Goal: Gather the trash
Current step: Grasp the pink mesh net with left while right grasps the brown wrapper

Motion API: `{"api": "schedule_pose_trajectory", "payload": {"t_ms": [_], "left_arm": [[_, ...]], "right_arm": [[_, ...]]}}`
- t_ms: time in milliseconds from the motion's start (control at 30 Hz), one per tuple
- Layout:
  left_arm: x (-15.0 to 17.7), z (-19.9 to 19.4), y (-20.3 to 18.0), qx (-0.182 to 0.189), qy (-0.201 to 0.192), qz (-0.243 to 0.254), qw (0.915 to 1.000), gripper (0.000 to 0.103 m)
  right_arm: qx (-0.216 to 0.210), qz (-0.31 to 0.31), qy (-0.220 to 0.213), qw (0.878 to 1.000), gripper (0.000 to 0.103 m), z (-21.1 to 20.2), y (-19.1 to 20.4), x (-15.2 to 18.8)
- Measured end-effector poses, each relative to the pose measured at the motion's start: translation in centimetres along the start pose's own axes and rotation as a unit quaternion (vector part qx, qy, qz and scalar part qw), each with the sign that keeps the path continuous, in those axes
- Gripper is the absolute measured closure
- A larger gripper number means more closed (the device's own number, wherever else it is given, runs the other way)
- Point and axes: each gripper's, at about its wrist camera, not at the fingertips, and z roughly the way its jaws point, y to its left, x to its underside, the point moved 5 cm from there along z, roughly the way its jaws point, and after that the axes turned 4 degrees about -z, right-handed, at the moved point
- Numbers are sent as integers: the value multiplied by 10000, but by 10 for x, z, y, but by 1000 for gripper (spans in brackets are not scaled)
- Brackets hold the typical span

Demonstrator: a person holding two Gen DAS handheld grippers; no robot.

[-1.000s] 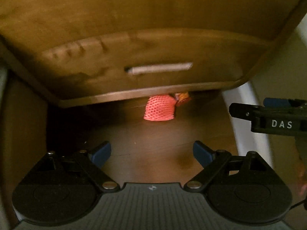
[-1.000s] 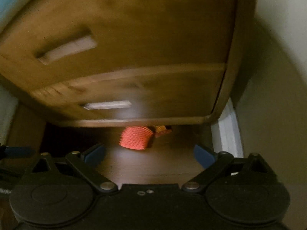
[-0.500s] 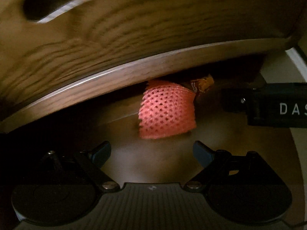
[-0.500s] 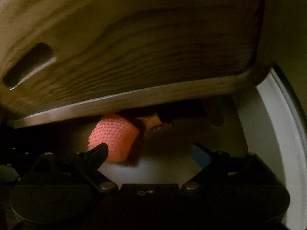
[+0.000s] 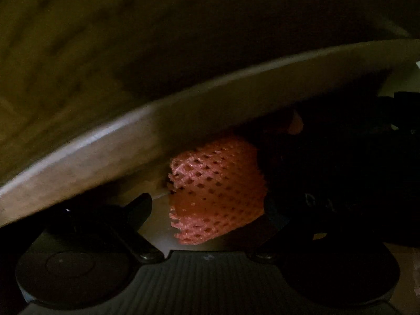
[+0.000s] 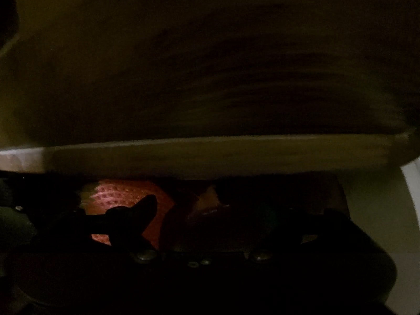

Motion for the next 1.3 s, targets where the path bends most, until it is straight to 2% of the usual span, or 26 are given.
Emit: {"api": "schedule_pose_trajectory", "payload": {"t_ms": [33,133,200,267,400,467,500,567,700,867,967,1100,1300], "left_arm": [[1,1,1,49,32,-26,10000,14],[4,1,4,216,121,-54,9997,33],[4,-1,3,246,102,39,9996,41],[5,-4,-1,191,79,240,9995,56],[8,-7,-4,207,153,341,9991,70],[12,-10,-3,200,217,302,9991,73],[13,-11,-2,203,247,258,9992,74],[14,-12,-1,221,304,171,9991,81],[21,-18,2,228,424,-42,9988,84],[27,-25,7,254,622,-350,9971,86],[43,-37,6,285,750,-606,9949,88],[61,-47,10,308,906,-945,9909,88],[76,-96,11,376,1117,-1390,9833,88]], "right_arm": [[33,-29,-13,10000,25,2,1,0],[165,-45,-69,9998,28,10,1,0],[252,-23,-107,9996,28,14,0,-1],[354,-21,-122,9993,28,18,0,-2],[391,-42,2,9992,34,27,0,-6],[312,-72,88,9994,49,31,1,-7],[269,-104,144,9995,61,33,1,-7],[261,-158,250,9992,70,36,2,-7],[192,-176,272,9993,76,29,1,-2],[232,-67,410,9989,76,12,-5,12],[238,155,595,9978,76,-2,-12,27],[178,383,789,9960,76,-27,-17,48],[120,636,929,9936,77,-87,-14,69]]}}
